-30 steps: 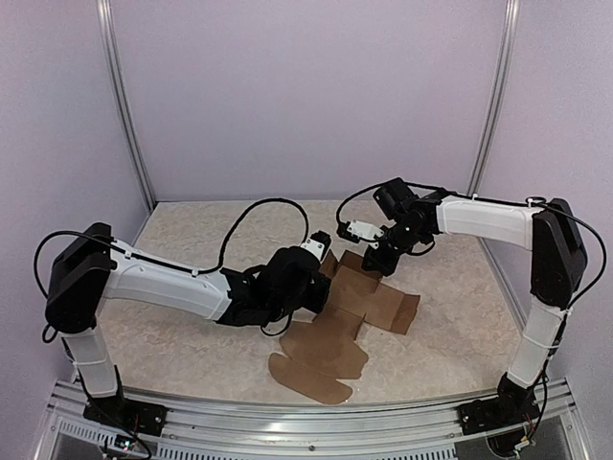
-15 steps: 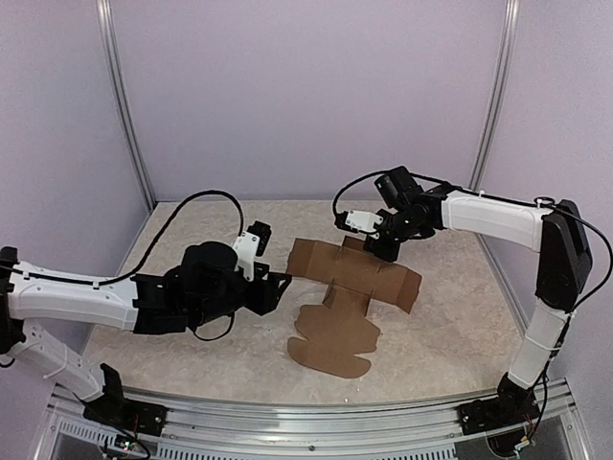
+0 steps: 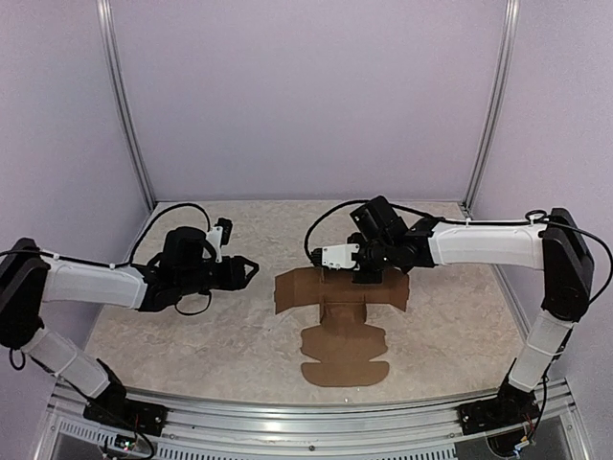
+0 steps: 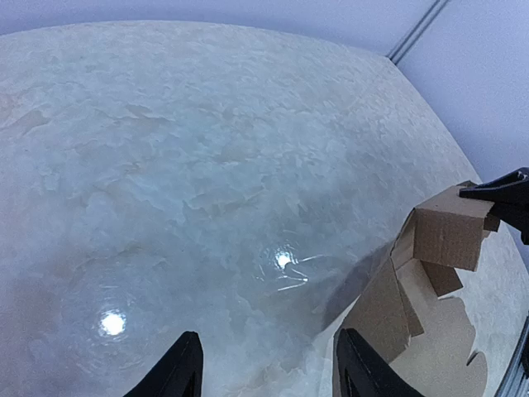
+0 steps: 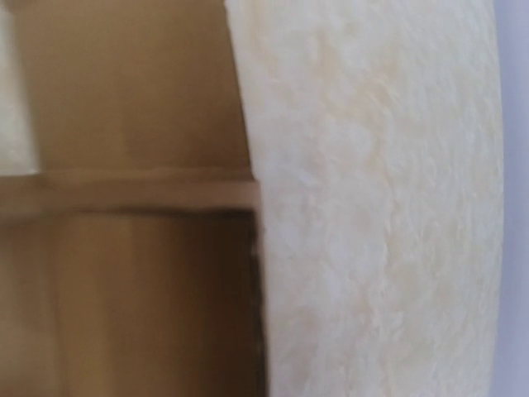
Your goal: Fold the paper box
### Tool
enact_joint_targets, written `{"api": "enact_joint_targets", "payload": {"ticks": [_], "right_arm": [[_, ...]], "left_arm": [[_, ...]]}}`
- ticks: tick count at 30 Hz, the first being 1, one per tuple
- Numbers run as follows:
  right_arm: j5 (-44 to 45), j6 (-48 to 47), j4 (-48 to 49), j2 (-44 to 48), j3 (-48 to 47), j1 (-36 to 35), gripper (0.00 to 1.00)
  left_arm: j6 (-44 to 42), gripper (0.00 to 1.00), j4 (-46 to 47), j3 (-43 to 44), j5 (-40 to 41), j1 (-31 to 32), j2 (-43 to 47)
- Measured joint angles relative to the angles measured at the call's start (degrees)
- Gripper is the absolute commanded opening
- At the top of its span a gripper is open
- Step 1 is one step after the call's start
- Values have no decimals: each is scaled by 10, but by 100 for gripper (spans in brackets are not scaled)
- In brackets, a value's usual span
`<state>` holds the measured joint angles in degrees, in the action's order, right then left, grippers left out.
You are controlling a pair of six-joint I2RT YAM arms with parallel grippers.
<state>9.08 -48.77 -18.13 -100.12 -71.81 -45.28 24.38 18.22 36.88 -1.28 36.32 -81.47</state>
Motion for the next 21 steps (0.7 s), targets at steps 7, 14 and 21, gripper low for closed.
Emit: {"api": "enact_joint_targets", "payload": {"ticks": [7, 14, 21], "right_arm": [[47, -29, 98, 33, 90, -27, 0], [79, -51, 193, 75, 166, -41, 0], [81, -55, 232, 82, 176, -50, 0]], "left_arm": [[-20, 48, 47, 60, -139, 1, -150], [-54, 52, 73, 85, -223, 28, -212], [-85, 54, 98, 123, -240, 65, -242]]}}
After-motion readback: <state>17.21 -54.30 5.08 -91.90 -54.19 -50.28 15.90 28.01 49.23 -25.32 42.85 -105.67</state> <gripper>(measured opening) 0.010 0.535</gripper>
